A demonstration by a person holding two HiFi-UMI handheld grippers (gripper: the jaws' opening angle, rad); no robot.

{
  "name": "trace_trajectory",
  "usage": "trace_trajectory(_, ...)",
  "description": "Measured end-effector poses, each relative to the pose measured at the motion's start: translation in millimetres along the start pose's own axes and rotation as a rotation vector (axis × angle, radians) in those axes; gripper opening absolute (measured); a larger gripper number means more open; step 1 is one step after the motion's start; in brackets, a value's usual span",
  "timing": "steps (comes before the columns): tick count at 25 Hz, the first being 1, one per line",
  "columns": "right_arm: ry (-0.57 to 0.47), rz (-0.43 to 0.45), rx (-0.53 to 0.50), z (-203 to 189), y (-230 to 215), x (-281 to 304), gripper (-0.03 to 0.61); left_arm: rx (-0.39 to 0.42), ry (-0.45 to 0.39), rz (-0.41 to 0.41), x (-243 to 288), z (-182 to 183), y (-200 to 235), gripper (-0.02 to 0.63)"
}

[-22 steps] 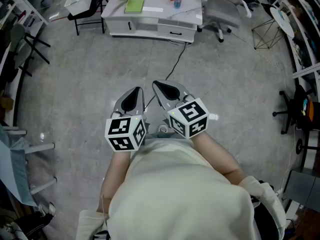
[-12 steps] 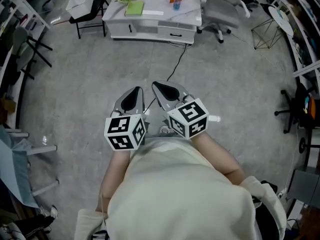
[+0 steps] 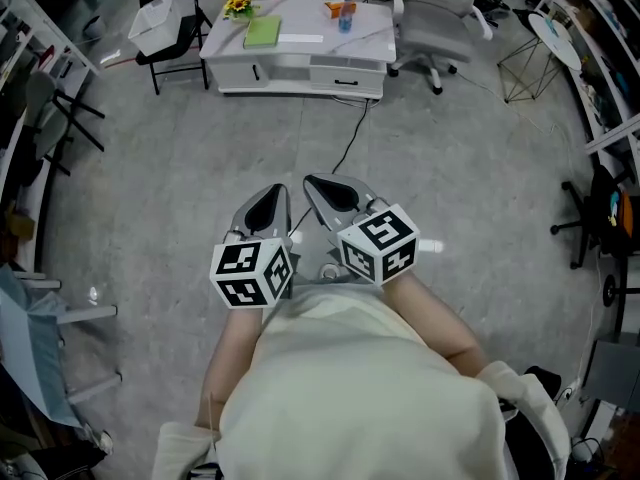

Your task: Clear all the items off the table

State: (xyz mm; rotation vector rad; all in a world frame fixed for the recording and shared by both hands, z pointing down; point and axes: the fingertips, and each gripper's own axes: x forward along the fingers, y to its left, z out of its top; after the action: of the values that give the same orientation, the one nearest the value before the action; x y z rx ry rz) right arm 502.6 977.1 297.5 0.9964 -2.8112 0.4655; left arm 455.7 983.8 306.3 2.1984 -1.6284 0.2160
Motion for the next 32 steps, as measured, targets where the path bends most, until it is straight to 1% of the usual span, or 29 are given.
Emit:
trace_trajectory(5,0.036,-0.035,-0.016,-6.2,-7.2,3.5,-0.002,0.032,-0.001,0.023,1.3,2.6,-4.0,0.009)
trace_trajectory(11,0.05,-0.015,-0.032,-12.2,0.1,7.5,-0.002,0.044,0.006,0.043,2.0,2.0,2.3,0.009)
trace_trajectory(16,0.035,-0.009,-0.013,-10.2,-6.1,17.8,-0.002,0.047,0.027,0.041,10.1,-2.4,9.0,0.009)
trace_trajectory(21,0.024,0.001,0.011,-4.5,-14.0,34.5,-0.002,0.029,0.03,0.038,26.0,2.5,25.0,0.009)
trace_trajectory(25,0.037,-0.041,0.009,2.4,-26.4,49.3,-0.002,0.01,0.038,0.04,40.2,14.0,38.9,0.009)
trace_trajectory(32,0.04,-0.062,0.028,10.2,-41.6,90.8,-0.002,0.032,0.05,0.019,69.5,27.5,70.1,0.009)
